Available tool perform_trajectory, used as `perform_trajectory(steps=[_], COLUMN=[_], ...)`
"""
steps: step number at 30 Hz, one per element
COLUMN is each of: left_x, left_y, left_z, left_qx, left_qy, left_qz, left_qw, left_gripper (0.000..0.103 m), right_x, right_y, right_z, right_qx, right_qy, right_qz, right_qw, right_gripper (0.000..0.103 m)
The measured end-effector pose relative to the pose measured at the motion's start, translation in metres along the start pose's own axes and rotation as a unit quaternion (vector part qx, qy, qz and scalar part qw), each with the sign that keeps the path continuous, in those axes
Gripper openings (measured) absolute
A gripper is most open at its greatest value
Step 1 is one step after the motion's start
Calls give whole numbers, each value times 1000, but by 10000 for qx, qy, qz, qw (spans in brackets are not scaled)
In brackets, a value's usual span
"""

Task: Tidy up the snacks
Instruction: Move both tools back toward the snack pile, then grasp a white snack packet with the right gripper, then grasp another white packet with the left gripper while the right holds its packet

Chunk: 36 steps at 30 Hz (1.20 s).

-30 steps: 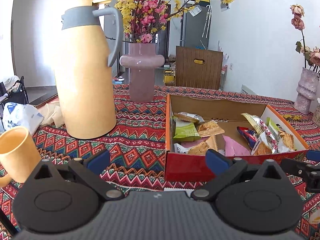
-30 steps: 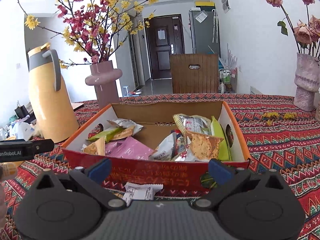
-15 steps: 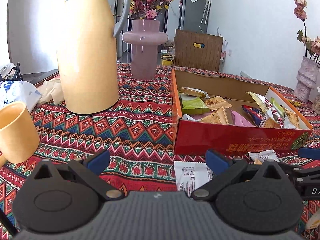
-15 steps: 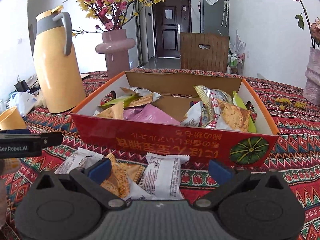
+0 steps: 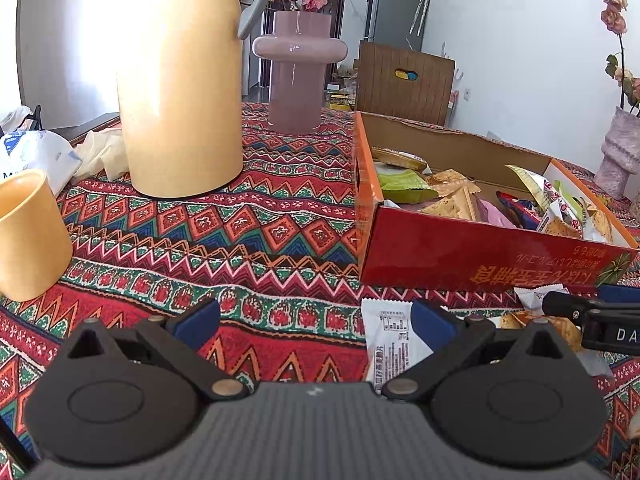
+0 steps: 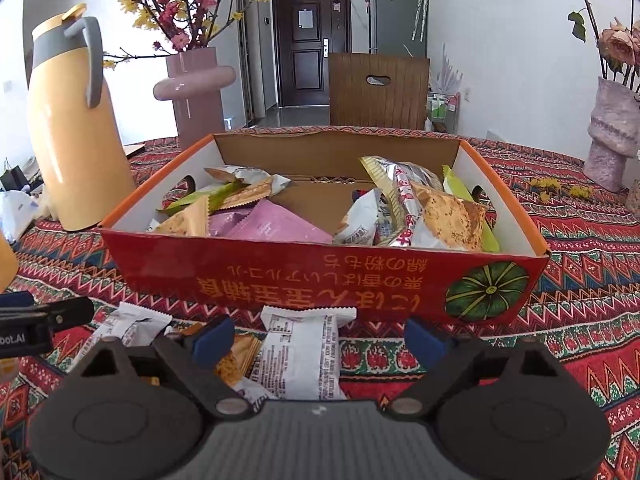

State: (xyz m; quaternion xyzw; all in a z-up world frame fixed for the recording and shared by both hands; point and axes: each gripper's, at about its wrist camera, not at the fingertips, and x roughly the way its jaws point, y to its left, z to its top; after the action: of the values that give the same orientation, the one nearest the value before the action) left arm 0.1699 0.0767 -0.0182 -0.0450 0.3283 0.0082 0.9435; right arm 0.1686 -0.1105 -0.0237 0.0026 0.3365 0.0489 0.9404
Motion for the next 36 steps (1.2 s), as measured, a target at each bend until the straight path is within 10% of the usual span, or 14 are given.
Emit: perform_trajectory(steps=[17,36], left_x=[8,13], left_y=[1,4], left_z=[-2,-1], left_qx=[-51,-213], left_qy=[154,229], left_qz=[56,373], left_qw=[9999,9988], left_gripper=[103,103], right_x=[19,-15], right_y=[0,-44], right_z=[-8,-9], right_qx=[-96,120], right_qy=[288,-304], right_qz=[56,-28], right_qw=[9995,9995], right_gripper=[40,38])
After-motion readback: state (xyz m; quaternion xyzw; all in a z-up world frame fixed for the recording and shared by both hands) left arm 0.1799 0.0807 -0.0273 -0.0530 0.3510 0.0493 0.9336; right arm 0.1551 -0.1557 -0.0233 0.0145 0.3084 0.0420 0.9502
